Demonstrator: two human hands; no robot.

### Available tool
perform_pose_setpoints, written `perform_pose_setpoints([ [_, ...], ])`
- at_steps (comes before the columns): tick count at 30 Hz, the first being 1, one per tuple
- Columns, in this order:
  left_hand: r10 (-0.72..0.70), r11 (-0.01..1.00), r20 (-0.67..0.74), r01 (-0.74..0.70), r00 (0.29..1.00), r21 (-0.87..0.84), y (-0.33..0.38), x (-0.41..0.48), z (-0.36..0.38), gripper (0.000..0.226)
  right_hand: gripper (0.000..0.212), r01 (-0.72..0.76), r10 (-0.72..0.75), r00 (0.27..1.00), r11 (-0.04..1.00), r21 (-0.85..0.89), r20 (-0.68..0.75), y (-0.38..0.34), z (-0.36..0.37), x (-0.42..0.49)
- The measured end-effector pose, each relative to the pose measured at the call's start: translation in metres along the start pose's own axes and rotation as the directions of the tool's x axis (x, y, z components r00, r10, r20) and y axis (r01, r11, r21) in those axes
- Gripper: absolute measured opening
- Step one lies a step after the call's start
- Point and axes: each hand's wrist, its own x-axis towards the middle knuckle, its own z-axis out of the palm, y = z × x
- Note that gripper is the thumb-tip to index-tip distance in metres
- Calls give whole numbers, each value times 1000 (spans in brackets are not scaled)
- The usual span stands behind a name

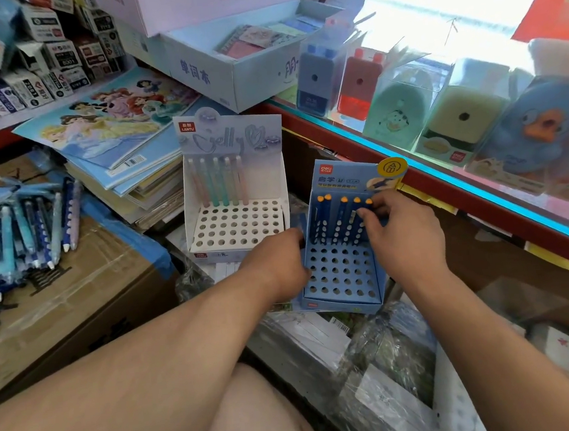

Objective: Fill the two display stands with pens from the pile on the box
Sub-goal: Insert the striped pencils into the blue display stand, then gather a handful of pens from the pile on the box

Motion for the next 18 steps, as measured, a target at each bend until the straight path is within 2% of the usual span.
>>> perform_pose_setpoints([
  [5,-5,1000,13,5,1000,6,0,0,-1,49,16,-24,28,999,996,-88,35,0,0,7],
  [8,-13,1000,10,13,1000,-2,2,-3,-3,51,19,-27,29,999,999,-42,44,-2,-4,5],
  [12,-31,999,-25,30,999,-23,-1,-12,-10,48,22,-39,39,999,997,67,-12,-7,-19,-9],
  [15,-76,994,-103,66,992,-91,-3,-21,-22,36,15,26,-38,997,988,154,73,-22,-25,-24],
  [18,-139,974,-206,96,969,-207,-13,-35,-46,36,11,141,-189,963,961,237,194,-52,-25,-36],
])
